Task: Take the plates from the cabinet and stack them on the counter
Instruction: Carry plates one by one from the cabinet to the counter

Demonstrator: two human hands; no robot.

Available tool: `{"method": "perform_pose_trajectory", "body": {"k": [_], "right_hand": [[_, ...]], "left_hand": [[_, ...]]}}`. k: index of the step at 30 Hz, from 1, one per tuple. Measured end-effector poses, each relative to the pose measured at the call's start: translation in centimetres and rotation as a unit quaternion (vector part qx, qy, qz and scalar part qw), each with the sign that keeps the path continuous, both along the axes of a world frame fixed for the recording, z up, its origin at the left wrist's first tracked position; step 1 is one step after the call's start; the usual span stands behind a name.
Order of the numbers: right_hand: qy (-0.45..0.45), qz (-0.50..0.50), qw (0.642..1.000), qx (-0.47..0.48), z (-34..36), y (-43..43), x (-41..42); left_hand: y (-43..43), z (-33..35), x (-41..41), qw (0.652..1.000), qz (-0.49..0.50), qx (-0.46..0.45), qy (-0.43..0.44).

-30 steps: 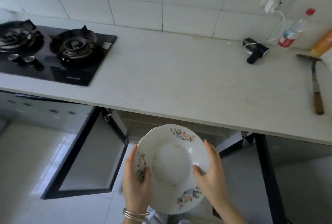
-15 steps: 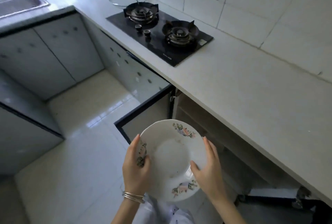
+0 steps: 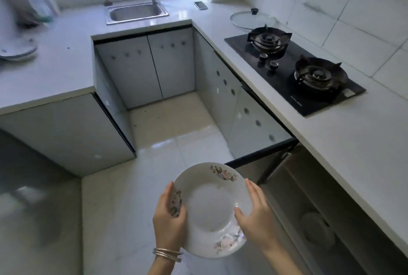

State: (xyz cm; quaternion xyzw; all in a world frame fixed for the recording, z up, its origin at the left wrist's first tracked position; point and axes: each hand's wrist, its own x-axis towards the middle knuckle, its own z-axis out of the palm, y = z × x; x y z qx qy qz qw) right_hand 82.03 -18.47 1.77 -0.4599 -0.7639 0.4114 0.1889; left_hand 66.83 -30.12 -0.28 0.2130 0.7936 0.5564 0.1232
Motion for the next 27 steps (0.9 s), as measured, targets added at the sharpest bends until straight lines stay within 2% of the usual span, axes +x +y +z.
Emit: {"method": "perform_pose_trajectory", "body": {"k": [8, 11, 14, 20, 27], "right_hand": [[0.058, 0.011, 0.998, 0.021, 1.9, 0.9, -16.6], [0.078, 0.022, 0.997, -0.003, 2.7, 1.0, -21.0], [0.090, 0.032, 0.995, -0.035, 2.7, 1.1, -24.3], [0.066, 0.054, 0.996, -0.039, 1.8, 2.5, -29.4], [0.110, 0.077, 0.990, -0.048, 1.2, 8.2, -36.7]], "left_hand": [[-1.0, 2.4, -16.8, 0.999, 0.000, 0.049, -0.007], [-1.4, 3.3, -21.4, 0.998, -0.002, 0.055, -0.012], [-1.9, 3.2, -24.7, 0.998, -0.004, 0.052, -0.027], [-1.2, 2.3, -29.0, 0.997, -0.014, 0.040, -0.057], [3.7, 2.8, -35.7, 0.996, -0.025, 0.071, -0.037]]}}
